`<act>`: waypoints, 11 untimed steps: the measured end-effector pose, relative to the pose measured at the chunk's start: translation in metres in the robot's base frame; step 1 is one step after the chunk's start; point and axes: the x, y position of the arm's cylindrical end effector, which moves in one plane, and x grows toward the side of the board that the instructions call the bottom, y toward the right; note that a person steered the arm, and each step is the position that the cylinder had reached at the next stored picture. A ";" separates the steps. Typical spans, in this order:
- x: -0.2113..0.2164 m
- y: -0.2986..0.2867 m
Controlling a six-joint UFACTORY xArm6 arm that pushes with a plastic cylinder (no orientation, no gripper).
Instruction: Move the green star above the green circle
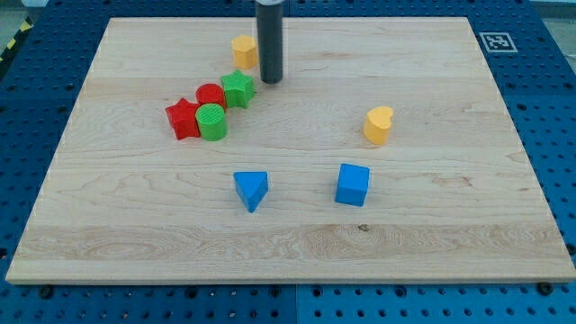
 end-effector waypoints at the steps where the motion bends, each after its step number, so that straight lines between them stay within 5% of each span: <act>1: -0.011 -0.038; 4: 0.036 -0.003; 11: 0.066 0.015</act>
